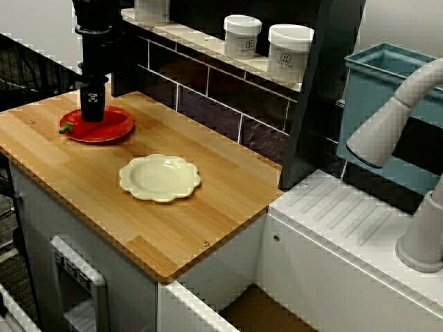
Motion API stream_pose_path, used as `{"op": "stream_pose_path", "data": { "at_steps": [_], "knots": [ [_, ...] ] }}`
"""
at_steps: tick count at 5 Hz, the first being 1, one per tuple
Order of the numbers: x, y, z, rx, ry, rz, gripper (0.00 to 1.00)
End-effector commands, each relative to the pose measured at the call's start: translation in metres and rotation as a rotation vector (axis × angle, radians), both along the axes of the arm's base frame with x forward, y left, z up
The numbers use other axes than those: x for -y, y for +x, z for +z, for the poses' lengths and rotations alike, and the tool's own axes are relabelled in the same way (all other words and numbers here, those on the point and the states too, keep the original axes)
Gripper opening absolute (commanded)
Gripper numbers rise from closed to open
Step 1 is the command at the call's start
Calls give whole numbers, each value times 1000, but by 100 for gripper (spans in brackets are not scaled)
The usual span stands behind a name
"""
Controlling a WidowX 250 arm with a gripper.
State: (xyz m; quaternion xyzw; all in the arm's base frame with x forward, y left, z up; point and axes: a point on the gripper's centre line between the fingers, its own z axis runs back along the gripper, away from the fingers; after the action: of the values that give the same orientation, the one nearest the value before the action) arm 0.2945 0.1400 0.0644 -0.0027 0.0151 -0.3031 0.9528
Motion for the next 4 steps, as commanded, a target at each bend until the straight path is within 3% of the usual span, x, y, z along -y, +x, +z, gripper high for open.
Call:
{"op": "stream_pose_path", "data": {
  "at_steps": [1, 2, 3, 4],
  "knots": [
    [-19, -21, 29, 44, 38, 369, 100],
    [-17, -25, 28, 16, 40, 619, 100],
    [-16, -24, 31, 18, 57, 738, 100],
    [-17, -21, 30, 32, 77, 767, 100]
  ]
}}
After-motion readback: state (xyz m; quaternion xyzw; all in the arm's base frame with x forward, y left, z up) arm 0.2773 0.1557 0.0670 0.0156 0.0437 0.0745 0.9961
